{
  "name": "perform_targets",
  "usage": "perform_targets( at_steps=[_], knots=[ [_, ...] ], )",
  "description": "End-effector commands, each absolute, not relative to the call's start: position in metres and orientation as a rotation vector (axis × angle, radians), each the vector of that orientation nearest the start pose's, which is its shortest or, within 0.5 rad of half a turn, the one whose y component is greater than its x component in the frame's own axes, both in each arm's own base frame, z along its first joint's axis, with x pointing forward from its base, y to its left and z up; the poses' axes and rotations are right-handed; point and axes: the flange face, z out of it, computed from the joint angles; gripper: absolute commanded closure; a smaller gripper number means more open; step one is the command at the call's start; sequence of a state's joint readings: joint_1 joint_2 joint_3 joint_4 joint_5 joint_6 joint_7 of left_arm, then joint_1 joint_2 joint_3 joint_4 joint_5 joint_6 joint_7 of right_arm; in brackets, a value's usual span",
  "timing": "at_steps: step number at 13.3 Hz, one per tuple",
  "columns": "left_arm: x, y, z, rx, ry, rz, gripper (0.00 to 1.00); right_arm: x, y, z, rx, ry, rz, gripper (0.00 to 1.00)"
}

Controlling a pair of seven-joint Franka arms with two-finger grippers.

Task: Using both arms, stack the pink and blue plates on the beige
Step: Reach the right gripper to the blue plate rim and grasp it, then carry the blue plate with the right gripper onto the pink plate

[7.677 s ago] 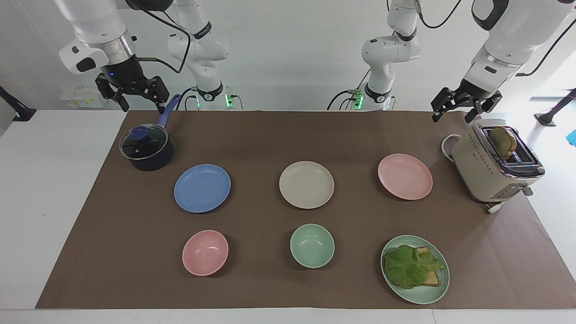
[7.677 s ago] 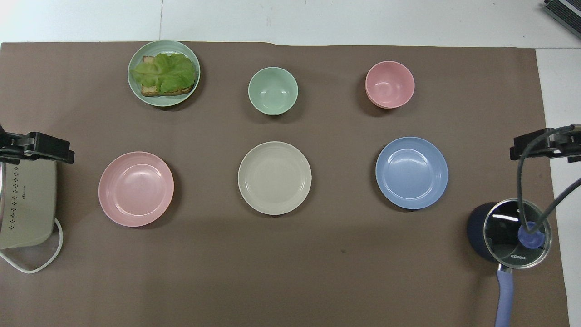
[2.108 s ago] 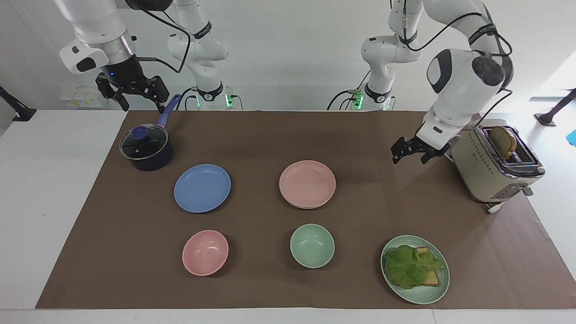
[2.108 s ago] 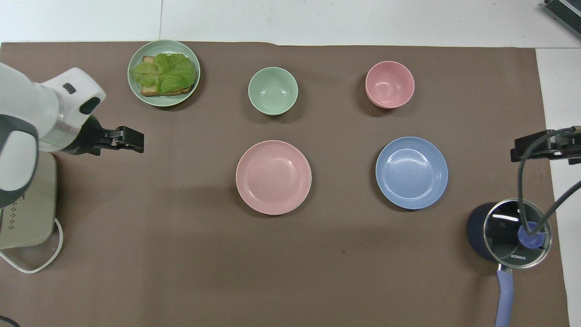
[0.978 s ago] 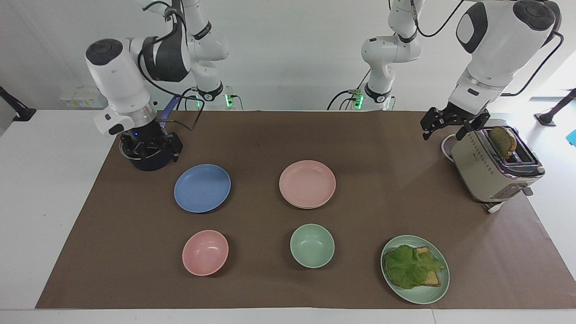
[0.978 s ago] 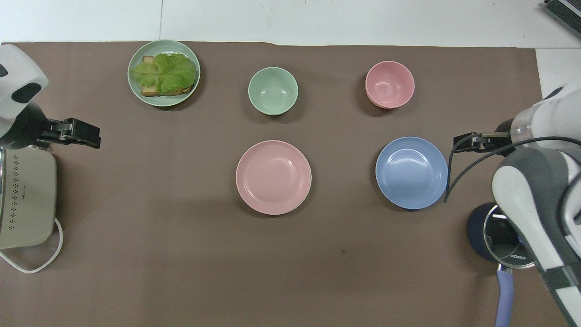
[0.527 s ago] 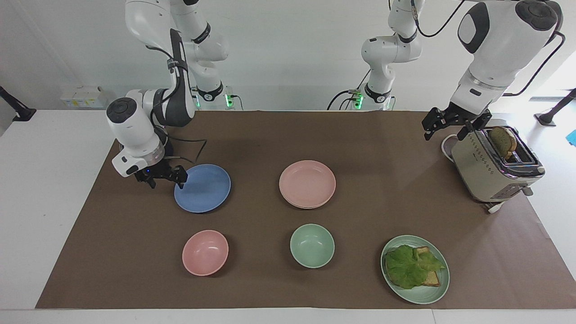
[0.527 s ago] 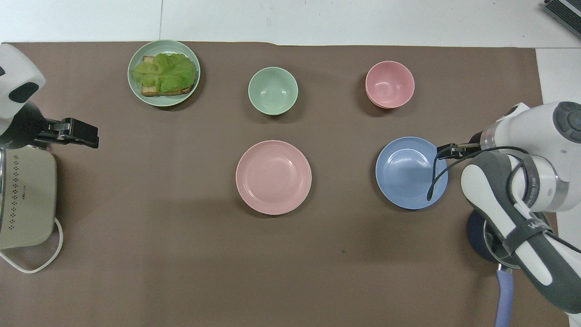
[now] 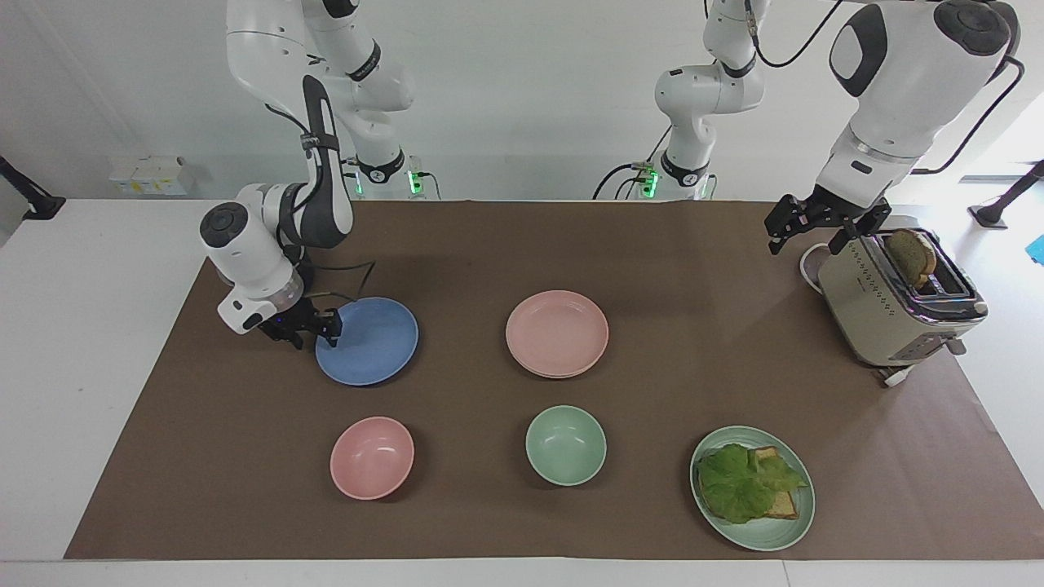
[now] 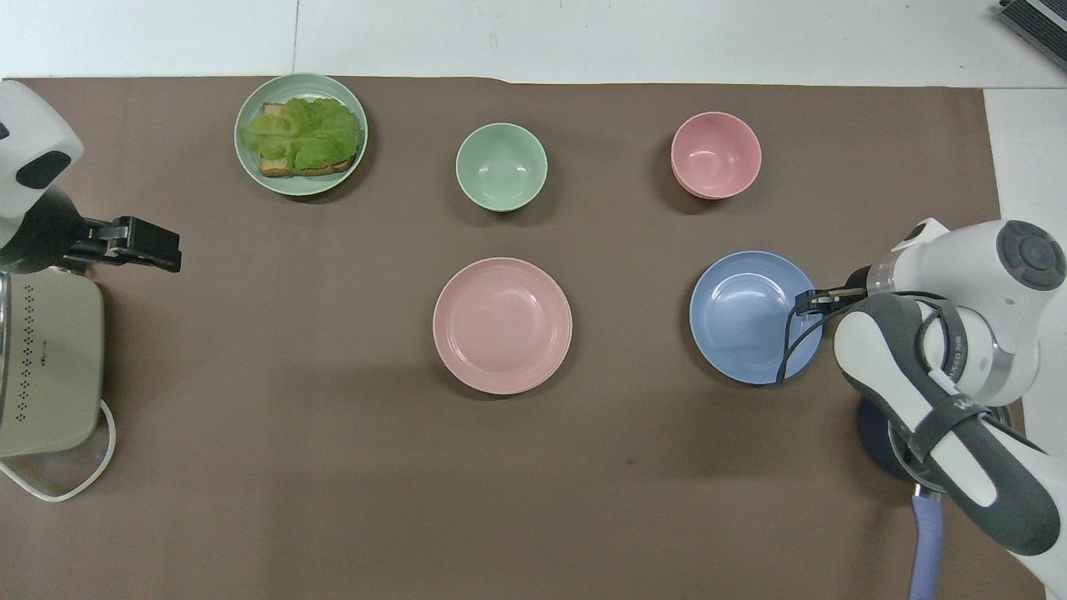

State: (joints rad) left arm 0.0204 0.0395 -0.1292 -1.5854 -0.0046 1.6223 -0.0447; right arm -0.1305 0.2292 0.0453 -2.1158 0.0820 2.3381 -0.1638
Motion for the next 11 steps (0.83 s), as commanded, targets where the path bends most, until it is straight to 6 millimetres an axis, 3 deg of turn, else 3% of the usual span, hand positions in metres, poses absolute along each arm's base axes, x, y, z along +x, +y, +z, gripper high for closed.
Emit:
perform_targets(
  at_steps=[1, 8, 11],
  knots=[
    [0.566, -0.057, 0.604, -3.134, 0.102, 0.008, 0.0, 0.567, -0.056, 0.308, -3.031, 0.0, -0.035, 1.0],
    [0.566, -0.057, 0.604, -3.134, 0.102, 0.008, 0.0, 0.567, -0.057, 0.316, -2.985, -0.052, -0.019, 1.0],
    [0.566, -0.056, 0.604, -3.134, 0.099, 0.008, 0.0, 0.569, -0.042, 0.351, -2.98, -0.094, -0.054, 1.0]
  ],
)
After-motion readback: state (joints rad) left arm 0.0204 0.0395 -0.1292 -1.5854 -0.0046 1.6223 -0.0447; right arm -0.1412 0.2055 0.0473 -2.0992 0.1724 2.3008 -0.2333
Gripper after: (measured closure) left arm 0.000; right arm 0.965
